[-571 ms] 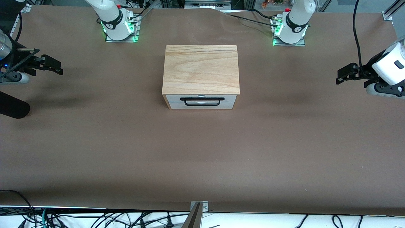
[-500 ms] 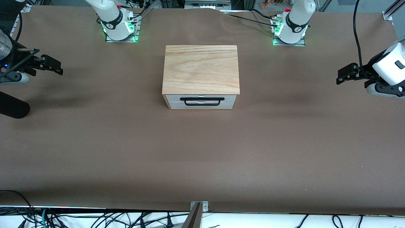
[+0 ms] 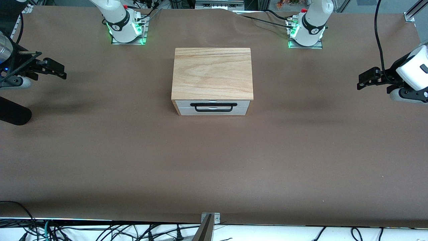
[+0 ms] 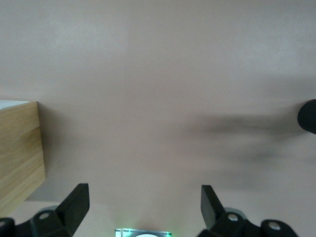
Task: Pull top drawer with both arms simultaneously
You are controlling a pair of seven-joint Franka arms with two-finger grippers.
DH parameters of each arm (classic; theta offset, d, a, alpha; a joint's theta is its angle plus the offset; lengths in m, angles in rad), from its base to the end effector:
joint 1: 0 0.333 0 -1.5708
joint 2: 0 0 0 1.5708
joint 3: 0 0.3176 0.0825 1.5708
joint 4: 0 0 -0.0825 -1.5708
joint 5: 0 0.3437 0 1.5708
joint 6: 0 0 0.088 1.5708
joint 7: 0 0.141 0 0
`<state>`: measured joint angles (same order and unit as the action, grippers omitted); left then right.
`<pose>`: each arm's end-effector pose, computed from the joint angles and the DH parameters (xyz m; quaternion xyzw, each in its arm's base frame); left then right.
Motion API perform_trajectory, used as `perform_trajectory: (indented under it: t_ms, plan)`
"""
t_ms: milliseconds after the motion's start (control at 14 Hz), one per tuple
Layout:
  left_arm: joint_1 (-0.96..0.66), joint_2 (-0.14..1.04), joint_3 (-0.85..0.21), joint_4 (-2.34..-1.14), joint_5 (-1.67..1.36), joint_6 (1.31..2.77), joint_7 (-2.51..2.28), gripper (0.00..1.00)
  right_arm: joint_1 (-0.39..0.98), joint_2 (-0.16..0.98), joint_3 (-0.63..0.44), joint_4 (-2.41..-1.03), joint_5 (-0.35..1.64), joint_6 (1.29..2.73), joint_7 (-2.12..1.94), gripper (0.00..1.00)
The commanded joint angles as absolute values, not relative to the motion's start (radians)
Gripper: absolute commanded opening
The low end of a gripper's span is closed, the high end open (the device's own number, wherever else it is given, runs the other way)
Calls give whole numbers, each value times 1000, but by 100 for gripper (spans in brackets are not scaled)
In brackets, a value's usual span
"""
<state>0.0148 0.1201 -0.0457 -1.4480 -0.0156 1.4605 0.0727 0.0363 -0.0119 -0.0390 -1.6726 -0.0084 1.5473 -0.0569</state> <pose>0.5355 -0.0174 0.5723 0.9971 -0.0521 -0.0535 0.0116 0.4999 -0.0026 0.5528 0.9980 0.0272 -0.0568 0.0023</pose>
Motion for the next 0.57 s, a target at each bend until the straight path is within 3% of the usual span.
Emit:
perform_trajectory:
  t_ms: [0,500]
  plan:
    - [14,114,-54,-1451,11,1470,89,100,26,-9,-28,-1657,-11,1531,-57,100]
    - [12,114,-55,-1451,6,1470,90,100,26,-3,-29,-1657,-11,1531,-63,100]
